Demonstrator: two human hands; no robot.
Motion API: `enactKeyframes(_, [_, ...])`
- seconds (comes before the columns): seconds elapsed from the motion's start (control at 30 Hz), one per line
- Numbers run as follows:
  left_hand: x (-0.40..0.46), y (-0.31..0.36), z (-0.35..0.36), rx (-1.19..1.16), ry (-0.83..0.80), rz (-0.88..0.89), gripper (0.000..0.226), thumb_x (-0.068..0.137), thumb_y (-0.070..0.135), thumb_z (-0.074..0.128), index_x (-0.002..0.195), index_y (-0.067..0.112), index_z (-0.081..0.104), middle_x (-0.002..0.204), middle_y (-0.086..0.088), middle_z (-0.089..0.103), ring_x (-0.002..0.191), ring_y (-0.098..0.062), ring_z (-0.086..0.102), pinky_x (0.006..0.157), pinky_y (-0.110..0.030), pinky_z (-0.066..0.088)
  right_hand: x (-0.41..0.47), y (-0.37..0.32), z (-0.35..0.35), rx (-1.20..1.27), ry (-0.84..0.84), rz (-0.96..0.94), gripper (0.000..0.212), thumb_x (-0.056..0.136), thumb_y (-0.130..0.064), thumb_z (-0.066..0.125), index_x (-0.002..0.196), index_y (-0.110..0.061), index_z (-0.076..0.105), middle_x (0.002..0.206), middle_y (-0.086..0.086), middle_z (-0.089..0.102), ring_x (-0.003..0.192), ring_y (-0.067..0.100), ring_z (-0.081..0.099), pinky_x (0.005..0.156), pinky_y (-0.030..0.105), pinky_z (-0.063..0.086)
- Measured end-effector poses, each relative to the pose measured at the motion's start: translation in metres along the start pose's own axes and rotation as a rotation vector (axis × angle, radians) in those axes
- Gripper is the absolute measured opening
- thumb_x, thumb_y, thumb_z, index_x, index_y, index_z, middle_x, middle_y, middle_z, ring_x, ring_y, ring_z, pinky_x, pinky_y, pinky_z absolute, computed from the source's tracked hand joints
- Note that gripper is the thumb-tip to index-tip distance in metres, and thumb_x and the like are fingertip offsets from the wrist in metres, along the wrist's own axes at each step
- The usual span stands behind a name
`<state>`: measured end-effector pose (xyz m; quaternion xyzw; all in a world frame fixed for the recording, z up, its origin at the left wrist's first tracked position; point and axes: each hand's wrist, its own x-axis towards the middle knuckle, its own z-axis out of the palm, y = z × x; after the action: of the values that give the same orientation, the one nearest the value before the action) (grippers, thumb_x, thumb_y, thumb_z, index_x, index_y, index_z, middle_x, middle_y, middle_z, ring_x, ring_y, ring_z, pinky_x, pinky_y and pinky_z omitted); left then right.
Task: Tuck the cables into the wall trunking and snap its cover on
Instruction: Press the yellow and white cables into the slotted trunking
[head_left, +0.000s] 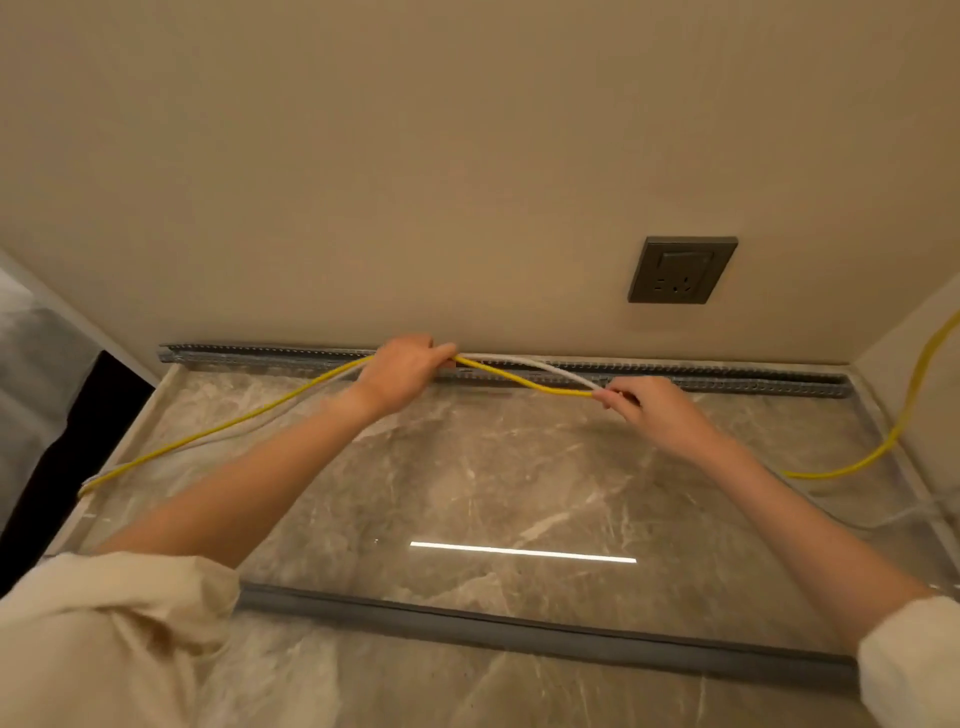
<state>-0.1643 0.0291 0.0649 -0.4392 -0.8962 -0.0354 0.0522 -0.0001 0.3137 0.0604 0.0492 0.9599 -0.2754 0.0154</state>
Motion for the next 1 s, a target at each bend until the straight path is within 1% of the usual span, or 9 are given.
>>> enactKeyframes(0.13, [0.026,-0.021,-0.019,-0.01,0.041,-0.022,0.024,0.098,0.023,0.042,0.1,0.004,0.056,0.081,-0.024,0.054,0.076,-0.037,0.054,0.065,-0.044,0.04,0.025,-0.009,0.002,-0.08,0.092,0.001,0.032,0.095,-0.042,0.045,0.073,-0.02,0.053,0.068,0.005,0.061,0.068,0.029,0.058,0.055,0.038,0.038])
enactKeyframes(0.23, [0.029,-0.025,-0.02,-0.083,0.062,-0.028,0.026,0.098,0.024,0.043,0.098,0.002,0.056,0.082,-0.025,0.054,0.076,-0.037,0.053,0.066,-0.045,0.042,0.036,-0.014,0.004,-0.009,0.048,0.016,0.04,0.089,-0.052,0.049,0.069,-0.017,0.047,0.06,0.0,0.053,0.06,0.026,0.055,0.051,0.035,0.034])
enactKeyframes(0.43, [0.008,-0.006,0.006,-0.261,0.036,-0.048,0.028,0.094,0.026,0.052,0.086,-0.001,0.057,0.08,-0.023,0.057,0.077,-0.037,0.056,0.065,-0.042,0.039,0.053,-0.049,0.032,0.052,-0.071,-0.034,0.036,0.08,-0.045,0.068,0.092,-0.013,0.056,0.07,0.0,0.056,0.065,0.02,0.054,0.059,0.036,0.043])
enactKeyframes(0.57, [-0.023,-0.017,0.017,-0.249,0.111,-0.157,0.026,0.082,0.026,0.068,0.084,0.002,0.059,0.082,-0.019,0.06,0.08,-0.033,0.057,0.067,-0.038,0.039,0.062,-0.062,0.049,-0.173,-0.091,-0.014,0.044,0.093,-0.048,0.048,0.066,-0.014,0.046,0.074,0.009,0.054,0.08,0.034,0.06,0.058,0.036,0.036])
enactKeyframes(0.63, [-0.049,-0.039,0.026,-0.104,0.184,-0.399,0.032,0.073,0.027,0.073,0.091,0.005,0.06,0.094,-0.02,0.059,0.09,-0.037,0.056,0.074,-0.042,0.042,0.063,-0.067,0.053,-0.223,-0.087,0.005,0.047,0.095,-0.049,0.04,0.06,-0.017,0.039,0.077,0.01,0.055,0.081,0.036,0.061,0.059,0.036,0.037])
enactKeyframes(0.7, [-0.073,-0.06,0.033,-0.091,0.223,-0.91,0.052,0.064,0.031,0.077,0.103,0.004,0.054,0.109,-0.023,0.054,0.1,-0.039,0.051,0.082,-0.045,0.043,0.063,-0.072,0.058,-0.257,-0.058,0.017,0.046,0.096,-0.049,0.035,0.063,-0.018,0.04,0.084,0.014,0.062,0.083,0.036,0.061,0.061,0.036,0.038])
enactKeyframes(0.8, [-0.095,-0.079,0.033,-0.392,0.318,-1.677,0.073,0.063,0.023,0.078,0.119,-0.002,0.039,0.13,-0.025,0.041,0.116,-0.037,0.041,0.096,-0.039,0.037,0.065,-0.085,0.066,-0.34,-0.011,0.025,0.045,0.098,-0.049,0.03,0.076,-0.015,0.051,0.097,0.015,0.067,0.091,0.037,0.063,0.066,0.038,0.039])
enactKeyframes(0.9, [-0.107,-0.095,0.022,-0.599,0.563,-1.987,0.073,0.069,0.018,0.074,0.126,0.001,0.031,0.143,-0.02,0.026,0.128,-0.033,0.032,0.105,-0.039,0.03,0.066,-0.096,0.073,-0.368,0.007,0.025,0.05,0.098,-0.049,0.026,0.079,-0.012,0.054,0.097,0.016,0.067,0.09,0.037,0.063,0.065,0.038,0.038])
enactKeyframes(1.0, [-0.122,-0.111,0.01,-0.908,0.875,-2.199,0.049,0.085,0.016,0.054,0.127,0.004,0.034,0.143,-0.016,0.029,0.127,-0.033,0.035,0.105,-0.039,0.032,0.07,-0.101,0.073,-0.377,0.033,0.041,0.055,0.098,-0.049,0.026,0.083,-0.007,0.059,0.095,0.017,0.067,0.089,0.038,0.063,0.063,0.038,0.039])
